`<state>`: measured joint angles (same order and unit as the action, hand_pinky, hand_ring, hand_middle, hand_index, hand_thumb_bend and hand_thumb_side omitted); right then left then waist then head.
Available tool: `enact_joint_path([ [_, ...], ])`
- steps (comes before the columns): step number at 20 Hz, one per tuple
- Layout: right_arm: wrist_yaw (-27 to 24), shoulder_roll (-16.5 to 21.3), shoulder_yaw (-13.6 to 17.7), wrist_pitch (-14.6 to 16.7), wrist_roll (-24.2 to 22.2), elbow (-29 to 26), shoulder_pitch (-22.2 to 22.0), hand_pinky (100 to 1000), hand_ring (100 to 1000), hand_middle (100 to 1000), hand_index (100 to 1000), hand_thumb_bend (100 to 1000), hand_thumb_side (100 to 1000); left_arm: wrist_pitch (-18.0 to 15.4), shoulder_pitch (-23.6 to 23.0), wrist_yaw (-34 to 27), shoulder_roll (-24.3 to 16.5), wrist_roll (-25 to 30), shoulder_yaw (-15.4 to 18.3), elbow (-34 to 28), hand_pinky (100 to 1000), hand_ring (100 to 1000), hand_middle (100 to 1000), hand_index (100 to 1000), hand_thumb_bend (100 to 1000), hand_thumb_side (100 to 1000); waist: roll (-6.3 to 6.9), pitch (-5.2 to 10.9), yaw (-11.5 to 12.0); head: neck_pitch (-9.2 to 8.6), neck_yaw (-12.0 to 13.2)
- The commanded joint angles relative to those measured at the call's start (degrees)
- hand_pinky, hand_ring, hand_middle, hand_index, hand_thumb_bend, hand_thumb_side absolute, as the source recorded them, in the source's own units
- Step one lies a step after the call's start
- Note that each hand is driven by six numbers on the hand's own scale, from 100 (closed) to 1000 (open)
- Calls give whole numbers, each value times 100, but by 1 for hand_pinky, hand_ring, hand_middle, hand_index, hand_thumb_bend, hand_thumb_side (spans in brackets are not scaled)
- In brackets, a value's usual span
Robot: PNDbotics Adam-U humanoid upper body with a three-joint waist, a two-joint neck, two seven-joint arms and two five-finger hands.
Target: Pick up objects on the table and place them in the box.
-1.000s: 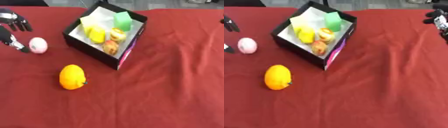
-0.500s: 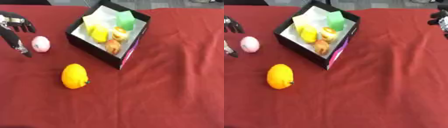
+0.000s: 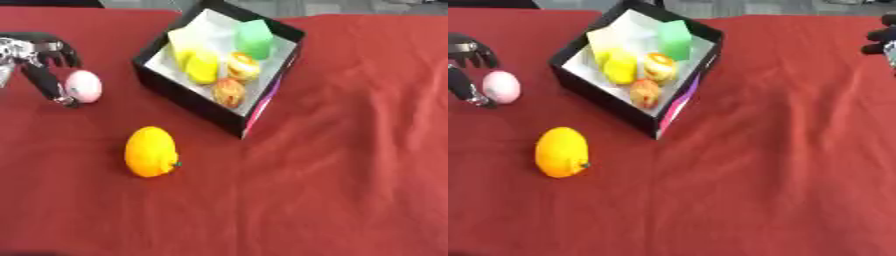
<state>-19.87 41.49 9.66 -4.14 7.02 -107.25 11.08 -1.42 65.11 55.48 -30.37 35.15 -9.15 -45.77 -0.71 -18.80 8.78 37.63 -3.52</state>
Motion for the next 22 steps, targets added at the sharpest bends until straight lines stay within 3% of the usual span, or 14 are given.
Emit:
enact_joint_path([
  [1,56,92,37,-10,-4,-46,50,974,737,699,837,100,516,106,156,-145,-45,-227,131,27,777,782,733,796,591,223,-1,92,-11,-78,25],
  [7,84,61,17,-35,-32,-27,82,974,737,700,837,100,516,272,186,-167,88,-562,179,121,761,763,710,752,561,221,-6,67,-27,-84,47],
  [17,104,43,11,-49,-49,-10,81,975,738,700,838,100,516,165,149,-589,184,-622,171,176,735,734,665,637,264,109,-6,72,-43,-45,-8],
  [22,88,79,31,-27,-33,-19,54,975,738,701,838,100,515,120,204,-683,52,-531,88,-239,731,722,648,605,231,100,9,99,-30,1,-38],
])
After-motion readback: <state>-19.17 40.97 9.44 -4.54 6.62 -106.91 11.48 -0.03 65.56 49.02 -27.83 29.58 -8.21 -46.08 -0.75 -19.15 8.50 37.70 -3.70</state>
